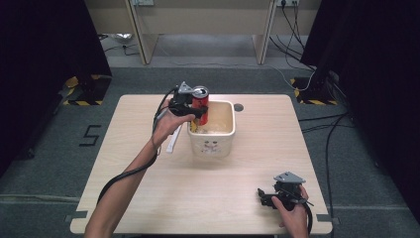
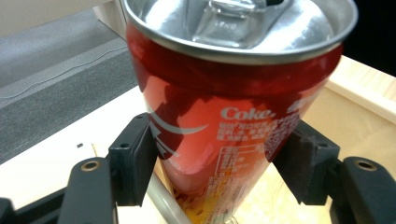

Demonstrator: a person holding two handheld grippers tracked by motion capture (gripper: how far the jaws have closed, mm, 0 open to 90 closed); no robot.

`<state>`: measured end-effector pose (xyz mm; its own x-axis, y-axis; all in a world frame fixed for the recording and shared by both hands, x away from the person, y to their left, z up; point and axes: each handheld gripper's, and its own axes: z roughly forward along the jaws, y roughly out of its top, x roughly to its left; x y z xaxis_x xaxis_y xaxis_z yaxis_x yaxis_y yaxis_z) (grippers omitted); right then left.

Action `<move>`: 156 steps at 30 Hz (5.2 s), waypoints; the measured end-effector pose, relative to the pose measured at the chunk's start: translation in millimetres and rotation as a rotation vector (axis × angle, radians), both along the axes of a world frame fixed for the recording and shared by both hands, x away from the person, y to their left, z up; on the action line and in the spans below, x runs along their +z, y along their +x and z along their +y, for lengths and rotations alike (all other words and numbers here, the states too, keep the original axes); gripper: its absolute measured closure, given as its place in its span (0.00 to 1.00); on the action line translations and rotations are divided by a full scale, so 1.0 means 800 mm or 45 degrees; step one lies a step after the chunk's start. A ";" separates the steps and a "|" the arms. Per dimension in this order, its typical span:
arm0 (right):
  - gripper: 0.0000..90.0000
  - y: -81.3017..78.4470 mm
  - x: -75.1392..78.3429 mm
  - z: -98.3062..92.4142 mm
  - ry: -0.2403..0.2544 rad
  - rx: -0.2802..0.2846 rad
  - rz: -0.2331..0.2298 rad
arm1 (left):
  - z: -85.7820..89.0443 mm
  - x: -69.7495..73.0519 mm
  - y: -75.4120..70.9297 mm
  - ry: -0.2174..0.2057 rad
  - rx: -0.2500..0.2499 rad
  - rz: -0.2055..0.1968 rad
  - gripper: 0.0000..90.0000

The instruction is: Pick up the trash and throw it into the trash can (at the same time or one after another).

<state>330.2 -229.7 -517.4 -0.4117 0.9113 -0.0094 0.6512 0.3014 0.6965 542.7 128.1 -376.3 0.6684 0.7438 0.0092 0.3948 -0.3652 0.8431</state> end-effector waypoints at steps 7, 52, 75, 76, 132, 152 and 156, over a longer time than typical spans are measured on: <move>0.00 0.000 0.000 0.000 -0.001 0.002 -0.001 | 0.002 -0.004 0.003 -0.012 0.010 0.014 0.37; 0.00 0.000 0.000 0.000 0.002 0.002 0.000 | 0.050 0.049 -0.039 -0.158 0.005 -0.002 0.30; 0.00 0.000 0.000 0.000 -0.001 0.003 -0.001 | 0.115 0.014 -0.044 -0.148 0.135 0.012 0.32; 0.00 0.000 0.000 0.000 -0.001 0.002 -0.001 | 0.116 0.010 -0.043 -0.149 0.142 0.019 0.32; 0.00 0.000 0.000 0.000 0.000 0.012 -0.003 | 0.097 -0.161 0.031 0.007 0.328 0.271 0.49; 0.00 0.000 0.000 0.000 0.001 0.011 -0.003 | 0.094 -0.168 0.033 0.041 0.301 0.274 0.85; 0.00 0.000 0.000 0.000 0.000 0.012 -0.004 | 0.098 -0.167 0.031 0.032 0.289 0.283 0.88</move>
